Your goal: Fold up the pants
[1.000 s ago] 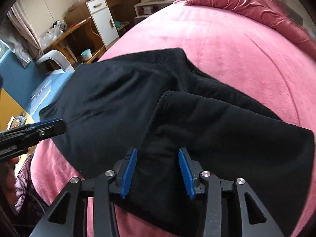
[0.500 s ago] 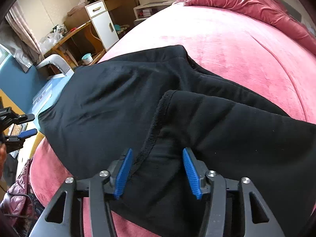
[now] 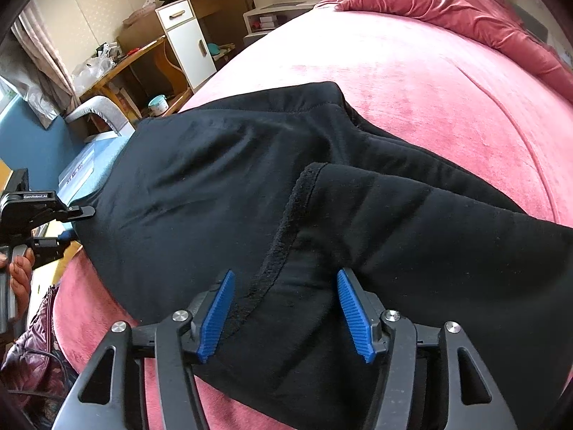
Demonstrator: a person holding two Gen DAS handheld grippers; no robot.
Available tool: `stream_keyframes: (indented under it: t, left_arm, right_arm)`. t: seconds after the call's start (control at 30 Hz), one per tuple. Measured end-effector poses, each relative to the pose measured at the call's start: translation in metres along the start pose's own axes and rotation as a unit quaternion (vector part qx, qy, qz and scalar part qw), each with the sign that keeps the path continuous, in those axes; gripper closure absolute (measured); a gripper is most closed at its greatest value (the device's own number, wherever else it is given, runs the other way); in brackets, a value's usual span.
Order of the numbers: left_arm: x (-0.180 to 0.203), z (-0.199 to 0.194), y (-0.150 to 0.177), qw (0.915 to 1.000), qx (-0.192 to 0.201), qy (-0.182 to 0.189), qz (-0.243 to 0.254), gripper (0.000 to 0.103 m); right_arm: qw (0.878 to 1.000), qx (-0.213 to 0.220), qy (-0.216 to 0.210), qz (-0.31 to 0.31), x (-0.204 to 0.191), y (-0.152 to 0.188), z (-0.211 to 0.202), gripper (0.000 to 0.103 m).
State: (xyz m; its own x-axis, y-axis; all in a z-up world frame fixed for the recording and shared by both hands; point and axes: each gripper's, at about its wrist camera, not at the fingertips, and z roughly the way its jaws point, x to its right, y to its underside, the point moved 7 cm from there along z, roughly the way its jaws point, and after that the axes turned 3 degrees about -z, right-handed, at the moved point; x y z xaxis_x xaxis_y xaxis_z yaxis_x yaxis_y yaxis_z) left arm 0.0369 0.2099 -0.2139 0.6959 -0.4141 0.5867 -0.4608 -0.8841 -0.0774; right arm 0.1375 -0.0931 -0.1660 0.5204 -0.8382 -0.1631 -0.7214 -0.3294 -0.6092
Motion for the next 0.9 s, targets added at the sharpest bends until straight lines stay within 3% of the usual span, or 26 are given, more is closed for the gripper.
stream_keyframes:
  t: [0.1,0.17,0.2,0.27,0.3,0.33,0.37,0.47,0.53,0.6,0.7,0.8,0.87,0.9]
  left_arm:
    - [0.028,-0.018,0.003,0.9963,0.044,0.004,0.074,0.088]
    - [0.056,-0.03,0.011,0.9885,0.064,0.033,0.133,0.089]
    - [0.077,-0.038,0.019,0.9805,0.07,0.054,0.175,0.089]
    - [0.111,-0.047,0.037,0.9616,0.074,0.083,0.251,0.089]
    - [0.133,-0.05,0.054,0.9459,0.069,0.1,0.301,0.089]
    - [0.143,-0.051,0.064,0.9373,0.064,0.11,0.324,0.089]
    - [0.16,-0.049,0.082,0.9223,0.051,0.127,0.362,0.089]
    - [0.185,-0.042,0.119,0.892,0.022,0.15,0.426,0.089]
    - [0.197,-0.036,0.147,0.8687,-0.002,0.162,0.468,0.089]
    - [0.204,-0.031,0.17,0.8458,-0.014,0.16,0.509,0.089]
    - [0.209,-0.025,0.199,0.8183,-0.027,0.154,0.553,0.089]
    - [0.211,-0.02,0.213,0.8047,-0.032,0.144,0.575,0.089]
    - [0.212,-0.018,0.219,0.7985,-0.028,0.134,0.586,0.089]
    - [0.213,-0.016,0.221,0.7968,-0.028,0.128,0.59,0.089]
  right_arm:
    - [1.0,-0.001,-0.001,0.004,0.0,-0.001,-0.002,0.042]
    - [1.0,0.003,-0.014,0.019,0.002,-0.005,-0.009,0.042]
    - [0.999,0.008,-0.026,0.031,0.004,-0.007,-0.015,0.042]
    - [0.997,0.024,-0.056,0.047,0.006,-0.012,-0.026,0.042]
    - [0.994,0.033,-0.085,0.058,0.005,-0.015,-0.033,0.041]
    - [0.989,0.041,-0.121,0.072,0.004,-0.02,-0.041,0.037]
    - [0.982,0.053,-0.16,0.09,0.004,-0.025,-0.051,0.029]
    - [0.957,0.086,-0.244,0.132,0.003,-0.04,-0.073,0.012]
    - [0.939,0.096,-0.296,0.148,0.001,-0.049,-0.083,0.009]
    - [0.933,0.095,-0.315,0.147,0.0,-0.055,-0.086,0.009]
    - [0.938,0.075,-0.31,0.135,-0.003,-0.061,-0.078,0.009]
    - [0.944,0.051,-0.301,0.127,-0.003,-0.059,-0.064,0.022]
    - [0.947,0.041,-0.294,0.125,-0.001,-0.056,-0.056,0.052]
    - [0.951,0.038,-0.28,0.123,0.001,-0.054,-0.052,0.06]
